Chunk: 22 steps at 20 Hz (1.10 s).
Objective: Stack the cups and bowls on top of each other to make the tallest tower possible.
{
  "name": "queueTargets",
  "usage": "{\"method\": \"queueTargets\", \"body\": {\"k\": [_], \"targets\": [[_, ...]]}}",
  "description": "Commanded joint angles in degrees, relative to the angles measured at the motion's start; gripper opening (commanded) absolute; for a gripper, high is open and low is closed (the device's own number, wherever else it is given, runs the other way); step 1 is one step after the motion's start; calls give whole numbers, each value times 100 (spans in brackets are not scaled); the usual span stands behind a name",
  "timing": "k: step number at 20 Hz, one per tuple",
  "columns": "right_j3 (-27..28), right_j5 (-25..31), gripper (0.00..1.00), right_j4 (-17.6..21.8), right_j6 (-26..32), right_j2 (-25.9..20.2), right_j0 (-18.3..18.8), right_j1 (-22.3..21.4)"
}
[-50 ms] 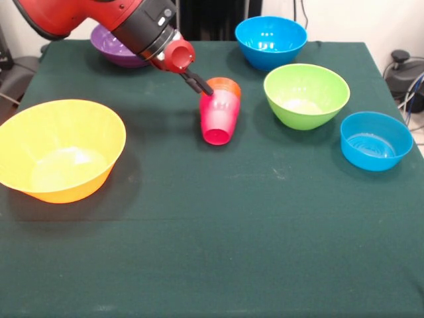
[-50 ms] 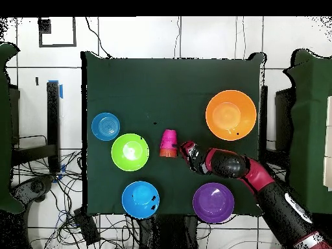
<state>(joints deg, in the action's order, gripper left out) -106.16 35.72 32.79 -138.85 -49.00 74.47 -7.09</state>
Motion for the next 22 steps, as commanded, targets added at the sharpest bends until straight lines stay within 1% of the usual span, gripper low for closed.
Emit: {"method": "queueTargets", "body": {"k": [1,6,12,15,17,20,22], "targets": [[116,-383,100,527,1157,246,-160,210],[83,-246,100,456,1063,150,-168,55],[-208,-355,100,401,738,87,-170,-353],[-372,-465,100,383,463,67,-241,-751],[-509,-643,100,409,211,91,-330,-1033],[-732,-815,100,299,-138,76,-444,-1524],[-816,-1051,100,293,-319,148,-540,-1697]]}}
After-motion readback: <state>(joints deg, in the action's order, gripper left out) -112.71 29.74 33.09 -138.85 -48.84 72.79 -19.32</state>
